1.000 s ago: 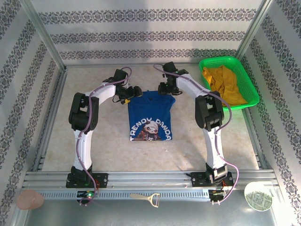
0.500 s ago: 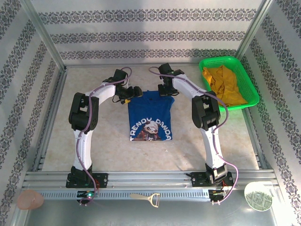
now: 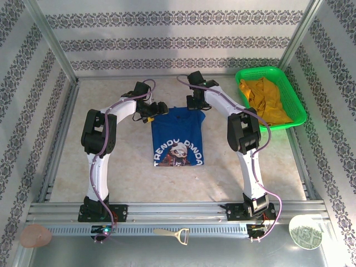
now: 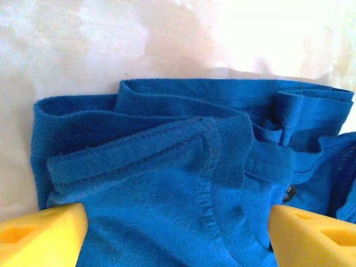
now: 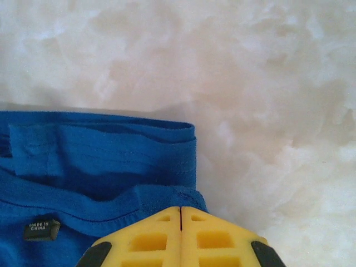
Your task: Fold the inside-out t-shirt
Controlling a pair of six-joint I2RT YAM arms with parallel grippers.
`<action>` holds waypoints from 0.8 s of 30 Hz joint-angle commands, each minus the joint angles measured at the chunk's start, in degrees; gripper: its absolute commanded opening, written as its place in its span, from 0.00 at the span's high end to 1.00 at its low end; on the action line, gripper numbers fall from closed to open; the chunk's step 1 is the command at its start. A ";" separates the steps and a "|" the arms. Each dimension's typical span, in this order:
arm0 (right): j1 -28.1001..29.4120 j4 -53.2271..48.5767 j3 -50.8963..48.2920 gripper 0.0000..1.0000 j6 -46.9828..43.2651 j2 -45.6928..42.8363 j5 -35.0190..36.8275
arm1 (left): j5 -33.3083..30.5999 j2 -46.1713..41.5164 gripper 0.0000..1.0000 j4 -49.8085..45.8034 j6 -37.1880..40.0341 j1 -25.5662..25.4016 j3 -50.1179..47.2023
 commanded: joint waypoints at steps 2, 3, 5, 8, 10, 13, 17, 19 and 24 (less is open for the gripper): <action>-1.51 3.30 0.18 1.00 3.96 -2.09 2.45 | -0.23 1.77 0.14 -0.23 0.96 0.85 -1.78; -1.78 3.99 -0.16 1.00 4.76 -1.86 2.38 | -0.31 1.77 0.14 -0.25 0.91 0.85 -1.87; -2.17 5.30 -0.11 1.00 6.64 -0.42 1.58 | -0.29 1.70 0.14 -0.09 0.74 0.82 -2.11; -2.29 7.19 0.74 1.00 8.05 2.21 -1.50 | -0.52 1.64 0.14 -0.34 0.74 0.84 -2.04; -2.45 9.11 1.32 1.00 7.63 3.85 -6.93 | -0.38 1.60 0.14 -0.17 0.49 0.92 -1.96; -3.18 7.35 3.73 0.55 7.16 4.82 -12.60 | -0.39 1.38 0.14 -0.71 0.32 1.45 -0.21; -3.83 7.79 -3.49 0.41 6.96 -4.63 -10.91 | 0.15 -1.23 0.14 -0.91 -0.83 2.70 2.57; -4.35 7.75 -9.42 0.42 8.53 -10.89 -11.48 | 0.94 -3.63 0.14 -1.85 -1.17 2.67 3.38; -3.83 11.91 -29.76 0.59 14.80 -25.72 -16.33 | 4.94 -12.90 0.14 -1.50 -4.80 -0.68 -3.95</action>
